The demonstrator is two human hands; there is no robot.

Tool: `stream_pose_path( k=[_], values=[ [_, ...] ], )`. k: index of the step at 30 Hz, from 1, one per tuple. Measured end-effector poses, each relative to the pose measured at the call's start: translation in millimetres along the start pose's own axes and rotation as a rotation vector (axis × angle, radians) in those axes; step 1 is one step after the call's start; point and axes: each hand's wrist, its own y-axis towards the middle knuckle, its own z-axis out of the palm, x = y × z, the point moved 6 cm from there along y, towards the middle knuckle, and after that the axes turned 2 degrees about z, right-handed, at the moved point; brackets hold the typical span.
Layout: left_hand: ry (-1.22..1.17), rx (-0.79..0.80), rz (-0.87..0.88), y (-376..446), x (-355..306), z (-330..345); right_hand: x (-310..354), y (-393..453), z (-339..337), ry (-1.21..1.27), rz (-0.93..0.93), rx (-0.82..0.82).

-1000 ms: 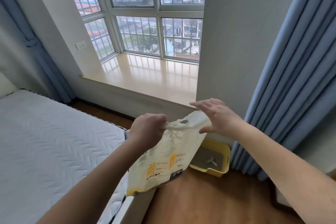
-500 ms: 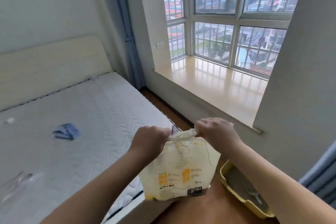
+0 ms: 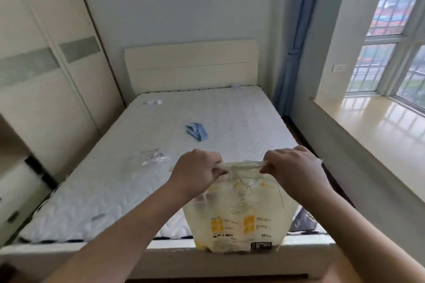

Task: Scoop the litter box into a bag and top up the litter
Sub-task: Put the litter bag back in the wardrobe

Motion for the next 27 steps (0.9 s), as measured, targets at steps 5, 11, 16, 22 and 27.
stream_pose_path(
  k=[5, 11, 16, 22, 27],
  values=[
    [0.034, 0.051, -0.178, -62.7, 109.3, -44.2, 113.9, 55.4, 17.1, 0.009, -0.115, 0.065],
    [0.091, 0.032, -0.303, -146.5, 224.6, -113.5, 265.0, 111.5, 31.7, 0.015, -0.278, 0.080],
    [0.187, -0.015, -0.383, -207.2, 303.0, -167.0, 374.8, 148.7, 43.5, 0.083, -0.346, 0.079],
    [0.367, -0.040, -0.482, -278.5, 381.9, -214.2, 494.3, 186.3, 62.7, 0.227, -0.482, 0.099],
    [0.446, -0.069, -0.594, -324.6, 444.4, -237.2, 579.2, 216.1, 79.4, 0.297, -0.643, 0.112]
  ],
)
